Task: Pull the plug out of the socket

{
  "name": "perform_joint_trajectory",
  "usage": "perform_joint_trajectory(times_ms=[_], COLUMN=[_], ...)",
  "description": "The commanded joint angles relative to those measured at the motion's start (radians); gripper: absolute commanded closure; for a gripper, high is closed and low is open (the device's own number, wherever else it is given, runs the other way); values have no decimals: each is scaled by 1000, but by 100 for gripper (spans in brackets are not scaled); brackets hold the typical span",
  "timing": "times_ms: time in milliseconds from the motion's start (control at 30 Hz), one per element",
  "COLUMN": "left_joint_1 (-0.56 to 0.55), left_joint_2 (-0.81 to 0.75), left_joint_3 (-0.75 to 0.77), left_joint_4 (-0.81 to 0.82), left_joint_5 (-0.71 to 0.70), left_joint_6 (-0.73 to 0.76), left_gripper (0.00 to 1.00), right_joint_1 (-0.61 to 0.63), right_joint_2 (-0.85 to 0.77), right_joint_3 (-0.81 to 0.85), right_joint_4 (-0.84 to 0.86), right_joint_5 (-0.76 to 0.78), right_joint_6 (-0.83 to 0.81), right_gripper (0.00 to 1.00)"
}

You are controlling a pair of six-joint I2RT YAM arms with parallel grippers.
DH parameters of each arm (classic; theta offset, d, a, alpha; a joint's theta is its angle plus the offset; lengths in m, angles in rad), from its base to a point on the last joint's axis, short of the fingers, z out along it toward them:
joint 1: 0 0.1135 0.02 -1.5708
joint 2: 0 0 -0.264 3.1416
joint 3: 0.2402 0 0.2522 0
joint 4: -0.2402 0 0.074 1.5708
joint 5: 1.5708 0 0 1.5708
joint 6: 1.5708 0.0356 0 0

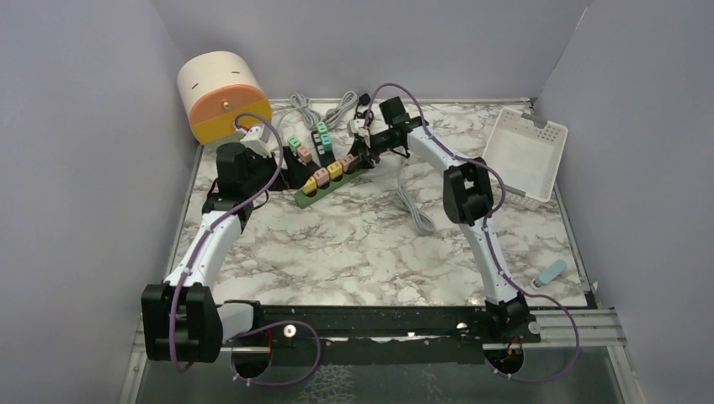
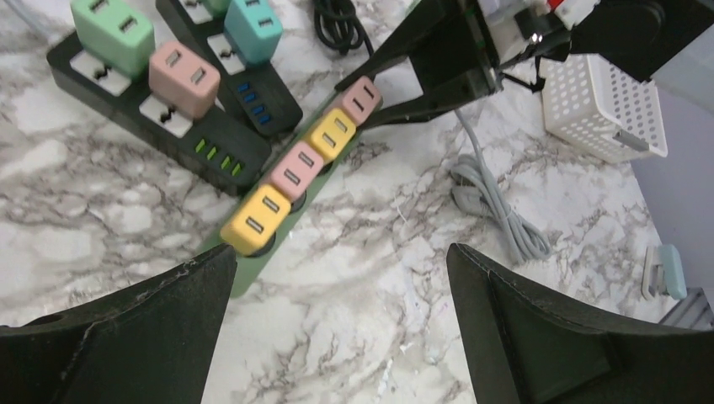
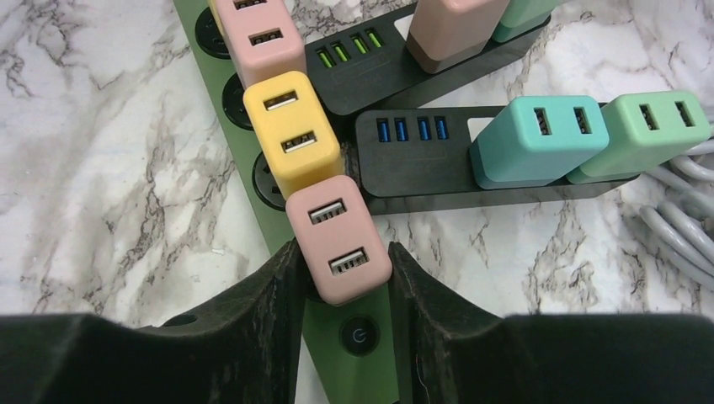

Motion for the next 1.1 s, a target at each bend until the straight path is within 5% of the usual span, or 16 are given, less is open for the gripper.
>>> perform_joint_trajectory(times_ms=[0,233,667,900,1067], left_joint_1=[-1,-18,-102,-139,-155], left_joint_2=[-101,-235,-260,-274,-286], left_joint_3=[-99,-283,-504,-538,-563], left_joint_4=[-22,52,287,305,299], left_joint_5=[1,-87,-180,-201,-227], left_joint_6=[-66,-230,-465,-584,-693], left_gripper=[1,1,1,1,1], right_joint_1=[25,34,163,219,242], right_joint_2=[-107,-360,-726,-769,-768], right_joint_3=[-182,-600,-1232,-1323,-1319], right_joint_4=[83,640,1370,1525,1568], right_joint_5=[-56,-7,399,660,695], right_joint_6=[123,798,1395,1501,1492], right_gripper=[99,99,99,99,99])
